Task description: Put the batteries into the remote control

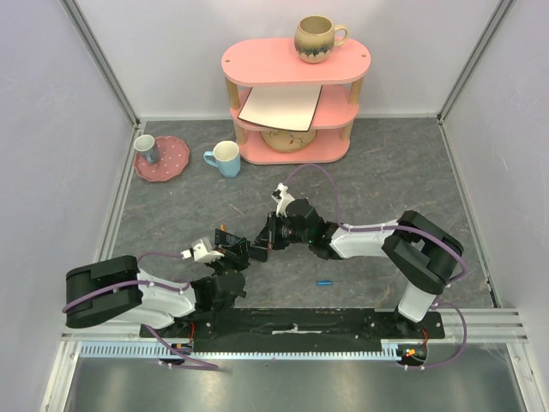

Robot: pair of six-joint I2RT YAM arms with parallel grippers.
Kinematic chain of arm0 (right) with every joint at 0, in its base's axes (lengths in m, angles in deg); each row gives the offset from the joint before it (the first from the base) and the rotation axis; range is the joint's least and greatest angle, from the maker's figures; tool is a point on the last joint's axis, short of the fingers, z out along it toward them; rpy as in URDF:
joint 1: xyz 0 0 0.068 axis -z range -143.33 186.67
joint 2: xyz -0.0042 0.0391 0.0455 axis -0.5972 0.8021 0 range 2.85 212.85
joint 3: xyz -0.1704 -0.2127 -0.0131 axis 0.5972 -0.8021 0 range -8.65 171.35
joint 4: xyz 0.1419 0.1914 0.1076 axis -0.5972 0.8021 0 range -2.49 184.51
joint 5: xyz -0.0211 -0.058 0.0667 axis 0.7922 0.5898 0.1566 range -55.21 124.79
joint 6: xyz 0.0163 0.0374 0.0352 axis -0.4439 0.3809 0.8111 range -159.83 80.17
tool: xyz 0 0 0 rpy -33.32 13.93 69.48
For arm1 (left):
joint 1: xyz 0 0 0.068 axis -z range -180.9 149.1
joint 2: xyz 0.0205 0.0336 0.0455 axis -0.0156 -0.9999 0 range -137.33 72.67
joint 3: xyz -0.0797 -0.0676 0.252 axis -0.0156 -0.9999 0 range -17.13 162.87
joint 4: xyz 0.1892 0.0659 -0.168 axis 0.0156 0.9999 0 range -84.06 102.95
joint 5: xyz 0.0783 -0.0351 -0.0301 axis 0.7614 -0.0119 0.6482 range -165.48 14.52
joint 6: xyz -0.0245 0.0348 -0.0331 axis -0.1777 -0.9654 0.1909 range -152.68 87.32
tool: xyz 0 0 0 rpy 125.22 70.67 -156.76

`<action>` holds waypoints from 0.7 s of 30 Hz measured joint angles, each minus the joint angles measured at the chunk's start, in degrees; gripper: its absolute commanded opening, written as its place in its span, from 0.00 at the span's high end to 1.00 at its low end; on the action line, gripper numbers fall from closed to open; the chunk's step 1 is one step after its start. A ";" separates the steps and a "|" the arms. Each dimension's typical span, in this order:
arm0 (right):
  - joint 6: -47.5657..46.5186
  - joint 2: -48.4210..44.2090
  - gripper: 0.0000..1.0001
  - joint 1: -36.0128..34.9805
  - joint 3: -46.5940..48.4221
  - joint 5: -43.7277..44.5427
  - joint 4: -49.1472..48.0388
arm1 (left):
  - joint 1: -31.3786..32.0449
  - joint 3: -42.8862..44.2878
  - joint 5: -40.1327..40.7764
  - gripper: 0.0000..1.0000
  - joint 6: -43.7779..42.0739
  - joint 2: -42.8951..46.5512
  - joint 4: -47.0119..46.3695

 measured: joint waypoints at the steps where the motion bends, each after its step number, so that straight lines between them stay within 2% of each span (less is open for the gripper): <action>1: 0.17 0.04 1.00 0.00 0.00 -0.09 -0.28 | 0.00 0.00 0.00 0.98 0.02 0.02 0.04; 21: 1.29 1.81 1.00 -0.11 0.00 -1.22 -3.23 | 0.00 0.00 0.04 0.98 0.39 0.87 1.36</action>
